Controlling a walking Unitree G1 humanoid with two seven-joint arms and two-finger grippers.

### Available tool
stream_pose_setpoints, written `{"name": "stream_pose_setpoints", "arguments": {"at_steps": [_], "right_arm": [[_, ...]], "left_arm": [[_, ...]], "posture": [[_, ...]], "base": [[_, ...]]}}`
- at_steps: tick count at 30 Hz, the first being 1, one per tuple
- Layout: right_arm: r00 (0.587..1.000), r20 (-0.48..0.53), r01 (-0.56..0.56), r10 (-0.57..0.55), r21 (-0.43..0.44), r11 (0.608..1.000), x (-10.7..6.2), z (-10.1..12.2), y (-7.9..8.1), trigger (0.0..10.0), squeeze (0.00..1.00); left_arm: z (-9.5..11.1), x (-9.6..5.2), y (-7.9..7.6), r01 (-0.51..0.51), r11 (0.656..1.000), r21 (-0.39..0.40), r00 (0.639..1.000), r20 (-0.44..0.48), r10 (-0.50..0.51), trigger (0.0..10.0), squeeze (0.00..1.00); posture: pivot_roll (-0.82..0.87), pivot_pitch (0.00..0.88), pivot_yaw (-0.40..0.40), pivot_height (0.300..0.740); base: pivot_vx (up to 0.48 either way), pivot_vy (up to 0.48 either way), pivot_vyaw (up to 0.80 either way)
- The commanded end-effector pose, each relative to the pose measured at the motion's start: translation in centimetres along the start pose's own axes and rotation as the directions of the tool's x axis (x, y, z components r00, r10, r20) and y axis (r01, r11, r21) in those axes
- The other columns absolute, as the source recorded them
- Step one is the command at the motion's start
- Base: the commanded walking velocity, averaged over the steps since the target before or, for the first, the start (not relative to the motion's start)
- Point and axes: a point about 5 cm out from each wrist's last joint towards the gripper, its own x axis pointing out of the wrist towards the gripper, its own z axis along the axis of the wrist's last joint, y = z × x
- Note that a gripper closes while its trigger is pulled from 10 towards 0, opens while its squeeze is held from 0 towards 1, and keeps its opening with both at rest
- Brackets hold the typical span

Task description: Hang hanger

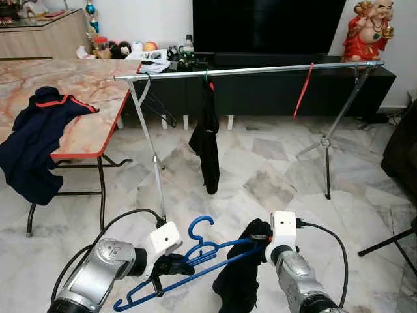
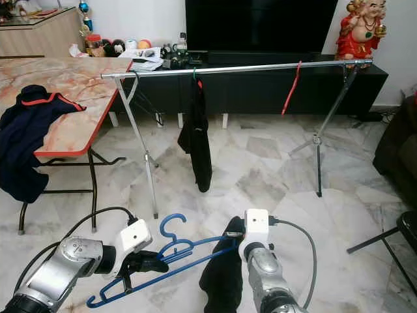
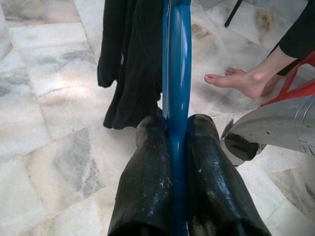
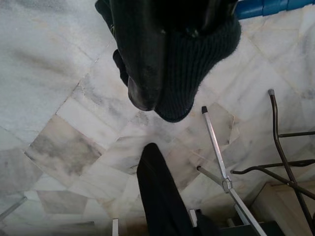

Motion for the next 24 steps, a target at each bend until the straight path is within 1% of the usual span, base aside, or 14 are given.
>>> {"name": "stream_pose_setpoints", "arguments": {"at_steps": [1, 7, 8, 10, 14, 23, 24], "right_arm": [[1.0, 0.006, 0.007, -0.007, -0.001, 1.0, 0.0, 0.2, -0.2, 10.0, 0.0], [1.0, 0.007, 0.01, -0.01, -0.002, 1.0, 0.0, 0.2, -0.3, 10.0, 0.0], [1.0, 0.006, 0.011, -0.011, -0.002, 1.0, 0.0, 0.2, -0.4, 10.0, 0.0], [1.0, 0.005, 0.013, -0.013, -0.002, 1.0, 0.0, 0.2, -0.4, 10.0, 0.0], [1.0, 0.006, 0.012, -0.012, 0.001, 1.0, 0.0, 0.2, -0.4, 10.0, 0.0], [1.0, 0.006, 0.013, -0.013, 0.002, 1.0, 0.0, 0.1, -0.4, 10.0, 0.0], [1.0, 0.005, 0.013, -0.013, 0.002, 1.0, 0.0, 0.1, -0.4, 10.0, 0.0]], "left_arm": [[-0.1, -0.2, 0.0, -0.012, 1.0, 0.015, 1.0, -0.027, 0.013, 10.0, 0.0], [-0.5, -0.4, -0.5, 0.033, 0.999, 0.023, 0.998, -0.063, -0.032, 10.0, 0.0], [-0.5, -0.4, -0.7, 0.055, 0.998, 0.024, 0.996, -0.067, -0.053, 10.0, 0.0], [-0.5, -0.4, -0.9, 0.077, 0.996, 0.041, 0.994, -0.079, -0.074, 10.0, 0.0], [-0.8, -0.4, -0.6, 0.047, 0.998, 0.039, 0.994, -0.097, -0.043, 10.0, 0.0], [-1.2, -0.3, -0.6, 0.044, 0.998, 0.039, 0.992, -0.118, -0.039, 10.0, 0.0], [-1.3, -0.2, -0.4, 0.021, 0.999, 0.039, 0.992, -0.123, -0.016, 10.0, 0.0]], "posture": [[0.16, 0.0, -0.021, 0.74], [0.16, 0.0, -0.022, 0.74], [0.16, 0.0, -0.022, 0.74], [0.16, 0.0, -0.023, 0.74], [0.16, 0.0, -0.021, 0.74], [0.16, 0.0, -0.022, 0.74], [0.16, 0.0, -0.022, 0.74]], "base": [[0.0, 0.0, 0.0], [0.0, 0.0, 0.0], [0.0, 0.0, 0.0], [0.0, 0.0, 0.0], [0.0, 0.0, 0.0], [0.0, 0.0, 0.0], [0.0, 0.0, 0.0]]}}
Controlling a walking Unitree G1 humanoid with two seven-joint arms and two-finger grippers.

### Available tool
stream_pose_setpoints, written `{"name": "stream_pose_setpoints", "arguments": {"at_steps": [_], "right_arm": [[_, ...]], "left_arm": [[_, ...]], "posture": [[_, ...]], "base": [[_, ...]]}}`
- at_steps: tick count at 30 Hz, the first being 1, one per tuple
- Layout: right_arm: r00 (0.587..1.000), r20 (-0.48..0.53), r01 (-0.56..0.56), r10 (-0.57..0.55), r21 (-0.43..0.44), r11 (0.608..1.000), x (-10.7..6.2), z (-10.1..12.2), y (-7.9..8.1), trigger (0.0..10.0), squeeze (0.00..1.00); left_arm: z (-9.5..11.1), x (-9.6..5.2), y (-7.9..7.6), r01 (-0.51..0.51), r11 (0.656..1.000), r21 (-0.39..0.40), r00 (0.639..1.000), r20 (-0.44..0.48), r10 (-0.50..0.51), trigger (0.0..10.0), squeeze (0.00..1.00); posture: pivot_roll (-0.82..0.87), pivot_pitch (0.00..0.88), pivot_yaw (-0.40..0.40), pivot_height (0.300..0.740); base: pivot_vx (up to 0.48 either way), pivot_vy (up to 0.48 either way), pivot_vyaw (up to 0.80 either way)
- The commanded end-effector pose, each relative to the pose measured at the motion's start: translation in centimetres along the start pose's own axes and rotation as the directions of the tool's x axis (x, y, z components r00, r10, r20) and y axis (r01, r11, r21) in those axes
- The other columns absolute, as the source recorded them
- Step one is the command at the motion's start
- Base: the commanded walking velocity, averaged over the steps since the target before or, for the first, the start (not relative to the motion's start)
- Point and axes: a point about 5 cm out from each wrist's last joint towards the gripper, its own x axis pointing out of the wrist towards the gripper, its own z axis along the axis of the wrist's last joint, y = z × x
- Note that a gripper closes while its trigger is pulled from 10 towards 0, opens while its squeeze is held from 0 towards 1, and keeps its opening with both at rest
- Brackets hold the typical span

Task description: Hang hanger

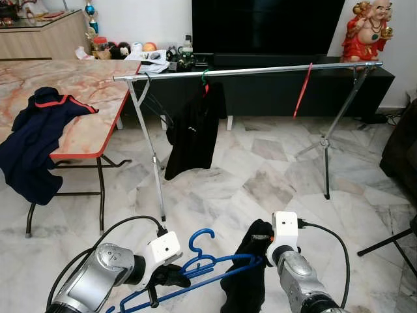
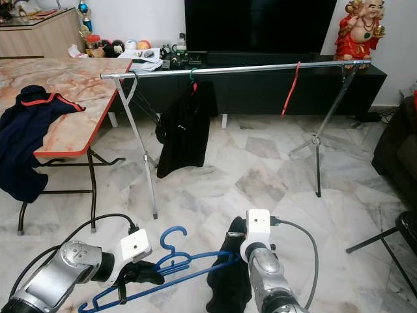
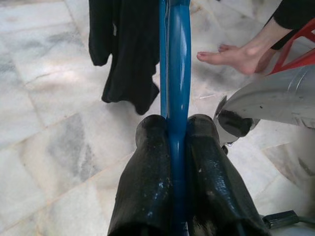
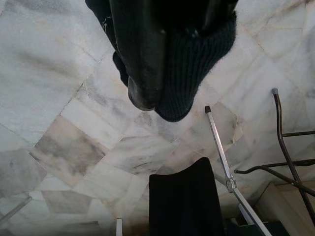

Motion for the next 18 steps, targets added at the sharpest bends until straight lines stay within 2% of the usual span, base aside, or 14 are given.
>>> {"name": "stream_pose_setpoints", "arguments": {"at_steps": [1, 10, 18], "right_arm": [[1.0, 0.007, 0.003, -0.003, 0.002, 1.0, 0.0, 0.1, -0.1, 10.0, 0.0], [1.0, -0.004, -0.008, 0.008, 0.003, 1.0, 0.0, -0.2, 0.2, 10.0, 0.0], [1.0, -0.01, -0.005, 0.005, 0.007, 1.0, -0.1, -0.4, 0.2, 10.0, 0.0]], "left_arm": [[-0.3, -0.1, 0.4, -0.025, 1.0, 0.01, 0.999, -0.035, 0.025, 10.0, 0.0], [0.8, -0.1, 1.1, -0.088, 0.996, 0.001, 0.995, 0.044, 0.087, 10.0, 0.0], [1.3, -0.2, 0.5, -0.033, 0.999, -0.02, 0.996, 0.078, 0.035, 10.0, 0.0]], "posture": [[0.16, 0.0, -0.022, 0.74], [0.16, 0.0, -0.022, 0.74], [0.17, 0.0, -0.023, 0.74]], "base": [[0.0, 0.0, 0.0], [0.0, 0.0, 0.0], [0.0, 0.0, 0.0]]}}
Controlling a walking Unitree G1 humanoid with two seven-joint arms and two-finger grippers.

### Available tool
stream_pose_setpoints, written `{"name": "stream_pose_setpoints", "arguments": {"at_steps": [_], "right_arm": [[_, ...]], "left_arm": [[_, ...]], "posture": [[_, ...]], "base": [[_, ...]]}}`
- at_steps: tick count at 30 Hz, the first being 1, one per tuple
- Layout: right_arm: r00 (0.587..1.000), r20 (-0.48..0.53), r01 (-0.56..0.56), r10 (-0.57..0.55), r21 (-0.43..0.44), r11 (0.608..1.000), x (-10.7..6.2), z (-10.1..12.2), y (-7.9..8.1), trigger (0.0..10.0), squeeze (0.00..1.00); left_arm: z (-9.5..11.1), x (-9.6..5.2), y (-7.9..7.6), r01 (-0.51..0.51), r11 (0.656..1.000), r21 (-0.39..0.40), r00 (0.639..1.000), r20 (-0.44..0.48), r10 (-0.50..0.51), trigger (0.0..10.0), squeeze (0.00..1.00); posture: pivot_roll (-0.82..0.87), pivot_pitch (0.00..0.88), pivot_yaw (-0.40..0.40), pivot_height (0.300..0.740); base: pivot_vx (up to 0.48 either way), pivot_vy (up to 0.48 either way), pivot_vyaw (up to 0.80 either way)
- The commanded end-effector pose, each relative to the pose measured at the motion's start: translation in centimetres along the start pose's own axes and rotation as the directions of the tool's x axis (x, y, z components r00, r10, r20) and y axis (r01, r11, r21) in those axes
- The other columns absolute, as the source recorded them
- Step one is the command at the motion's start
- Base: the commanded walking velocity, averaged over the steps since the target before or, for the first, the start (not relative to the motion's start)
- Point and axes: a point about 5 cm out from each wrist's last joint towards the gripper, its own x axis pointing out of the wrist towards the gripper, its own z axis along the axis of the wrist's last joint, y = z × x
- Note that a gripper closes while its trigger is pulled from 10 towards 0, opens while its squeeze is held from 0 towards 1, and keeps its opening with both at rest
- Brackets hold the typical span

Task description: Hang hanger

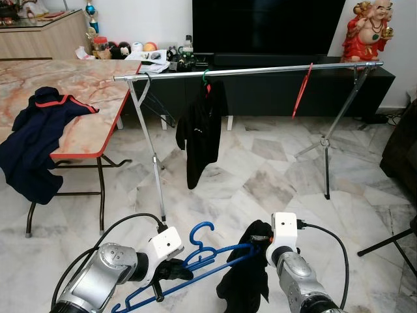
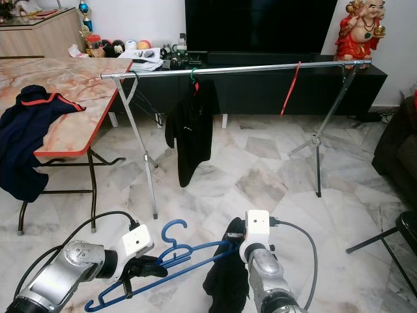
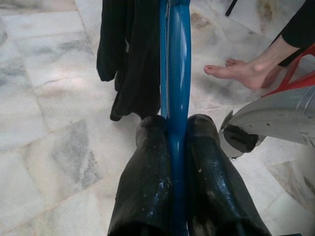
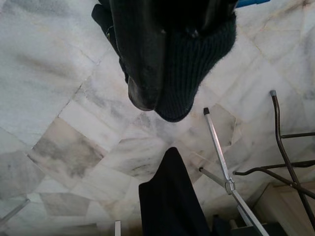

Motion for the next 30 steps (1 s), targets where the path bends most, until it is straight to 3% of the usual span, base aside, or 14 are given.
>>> {"name": "stream_pose_setpoints", "arguments": {"at_steps": [1, 5, 9, 19, 22, 26, 30], "right_arm": [[1.0, -0.003, 0.001, -0.001, 0.004, 1.0, 0.0, -0.1, 0.0, 10.0, 0.0], [1.0, -0.006, 0.005, -0.005, 0.004, 1.0, 0.0, -0.2, 0.0, 10.0, 0.0], [1.0, 0.001, 0.004, -0.004, 0.006, 1.0, 0.0, 0.0, 0.1, 10.0, 0.0], [0.999, 0.037, 0.012, -0.014, 0.061, 0.998, 0.1, 0.7, -0.2, 10.0, 0.0], [0.999, 0.049, -0.015, 0.011, 0.084, 0.996, 0.2, 1.1, 0.1, 10.0, 0.0], [0.982, 0.068, -0.177, 0.174, 0.038, 0.983, 0.5, 1.9, 2.2, 10.0, 0.0], [0.975, 0.074, -0.214, 0.211, 0.04, 0.976, 0.6, 2.2, 2.6, 10.0, 0.0]], "left_arm": [[0.8, -0.6, 0.2, -0.001, 1.0, 0.012, 0.999, 0.033, 0.001, 10.0, 0.0], [1.2, -0.6, 0.4, -0.028, 1.0, 0.01, 0.998, 0.063, 0.027, 10.0, 0.0], [1.4, -0.5, 1.7, -0.141, 0.99, 0.008, 0.987, 0.077, 0.14, 10.0, 0.0], [0.7, -0.3, 1.5, -0.139, 0.99, 0.0, 0.989, 0.045, 0.139, 10.0, 0.0], [0.7, -0.2, 1.3, -0.126, 0.992, -0.004, 0.991, 0.05, 0.126, 10.0, 0.0], [0.8, -0.3, 1.4, -0.126, 0.992, -0.013, 0.99, 0.058, 0.127, 10.0, 0.0], [1.1, -0.4, 1.4, -0.119, 0.993, -0.028, 0.989, 0.082, 0.12, 10.0, 0.0]], "posture": [[0.17, 0.0, -0.023, 0.74], [0.17, 0.0, -0.023, 0.74], [0.17, 0.0, -0.021, 0.74], [0.16, 0.0, -0.02, 0.74], [0.16, 0.0, -0.019, 0.74], [0.16, 0.0, -0.021, 0.74], [0.16, 0.0, -0.021, 0.74]], "base": [[0.0, 0.0, 0.0], [0.0, 0.0, 0.0], [0.0, 0.0, 0.0], [0.0, 0.0, 0.0], [0.0, 0.0, 0.0], [0.0, 0.0, 0.0], [0.0, 0.0, 0.0]]}}
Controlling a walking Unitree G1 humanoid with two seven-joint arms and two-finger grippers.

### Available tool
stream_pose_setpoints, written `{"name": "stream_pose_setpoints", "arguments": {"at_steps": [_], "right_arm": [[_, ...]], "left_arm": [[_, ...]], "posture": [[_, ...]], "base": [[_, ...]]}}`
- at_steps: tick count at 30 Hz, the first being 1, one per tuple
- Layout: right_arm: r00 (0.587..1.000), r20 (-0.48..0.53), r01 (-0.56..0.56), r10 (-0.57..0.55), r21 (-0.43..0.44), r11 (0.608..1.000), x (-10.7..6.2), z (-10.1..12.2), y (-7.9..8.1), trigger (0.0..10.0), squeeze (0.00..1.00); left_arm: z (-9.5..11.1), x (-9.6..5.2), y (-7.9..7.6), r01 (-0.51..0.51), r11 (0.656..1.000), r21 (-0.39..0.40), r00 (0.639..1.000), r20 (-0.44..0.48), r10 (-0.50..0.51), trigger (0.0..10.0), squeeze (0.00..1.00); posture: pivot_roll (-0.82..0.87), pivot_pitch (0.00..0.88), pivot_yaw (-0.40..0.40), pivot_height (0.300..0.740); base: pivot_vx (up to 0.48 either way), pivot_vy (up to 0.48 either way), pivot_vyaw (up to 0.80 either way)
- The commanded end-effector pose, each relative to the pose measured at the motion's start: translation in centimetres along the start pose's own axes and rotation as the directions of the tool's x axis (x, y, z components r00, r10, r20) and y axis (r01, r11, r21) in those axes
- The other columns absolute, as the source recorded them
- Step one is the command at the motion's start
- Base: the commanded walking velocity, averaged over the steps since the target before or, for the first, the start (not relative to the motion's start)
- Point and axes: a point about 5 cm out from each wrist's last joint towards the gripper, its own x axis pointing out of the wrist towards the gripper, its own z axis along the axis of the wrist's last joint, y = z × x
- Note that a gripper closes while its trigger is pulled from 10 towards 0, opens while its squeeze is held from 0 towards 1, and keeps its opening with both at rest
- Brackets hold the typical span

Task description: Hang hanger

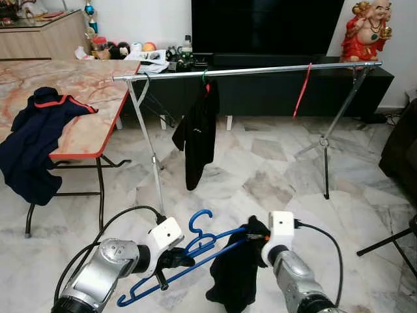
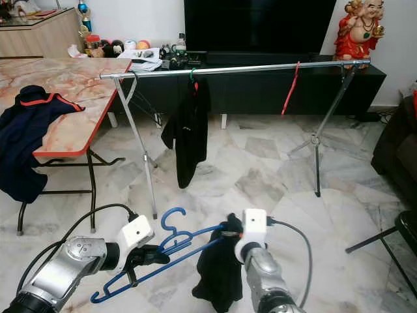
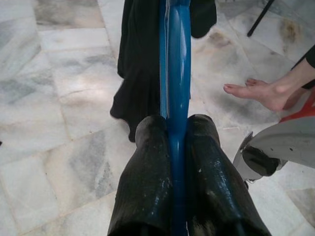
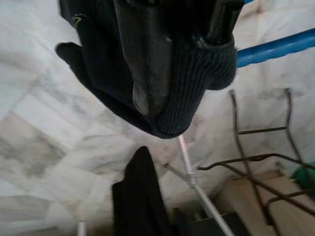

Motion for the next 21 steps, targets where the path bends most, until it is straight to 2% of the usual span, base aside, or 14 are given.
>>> {"name": "stream_pose_setpoints", "arguments": {"at_steps": [1, 5, 11, 15, 19, 21], "right_arm": [[0.998, 0.036, -0.05, 0.05, -0.014, 0.999, 0.4, 1.4, 0.6, 10.0, 0.0], [0.997, 0.026, -0.078, 0.079, -0.044, 0.996, 0.5, 1.6, 0.7, 10.0, 0.0], [0.997, 0.046, 0.061, -0.061, 0.004, 0.998, 0.3, 2.4, -1.2, 10.0, 0.0], [0.995, 0.063, 0.079, -0.079, 0.014, 0.997, 0.2, 2.8, -1.5, 10.0, 0.0], [0.995, 0.075, 0.07, -0.07, -0.002, 0.998, 0.3, 3.1, -1.3, 10.0, 0.0], [0.995, 0.094, -0.021, 0.025, -0.049, 0.999, 0.5, 3.6, -0.3, 10.0, 0.0]], "left_arm": [[0.3, -0.3, 0.4, -0.012, 1.0, -0.009, 1.0, 0.024, 0.012, 10.0, 0.0], [0.3, -0.2, 0.6, -0.051, 0.999, -0.01, 0.998, 0.026, 0.051, 10.0, 0.0], [0.1, 0.3, 1.0, -0.115, 0.993, 0.012, 0.993, -0.009, 0.115, 10.0, 0.0], [0.2, 0.4, 1.2, -0.125, 0.992, 0.018, 0.992, -0.011, 0.125, 10.0, 0.0], [0.0, 0.5, 1.3, -0.137, 0.99, 0.023, 0.99, -0.02, 0.137, 10.0, 0.0], [-0.1, 0.5, 1.2, -0.136, 0.991, 0.016, 0.99, -0.018, 0.136, 10.0, 0.0]], "posture": [[0.16, 0.0, -0.021, 0.74], [0.16, 0.0, -0.021, 0.74], [0.15, 0.0, -0.023, 0.74], [0.15, 0.0, -0.024, 0.74], [0.15, 0.0, -0.024, 0.74], [0.14, 0.0, -0.024, 0.74]], "base": [[0.0, 0.0, 0.0], [0.0, 0.0, 0.0], [0.0, 0.0, 0.0], [0.0, 0.0, 0.0], [0.0, 0.0, 0.0], [0.0, 0.0, 0.0]]}}
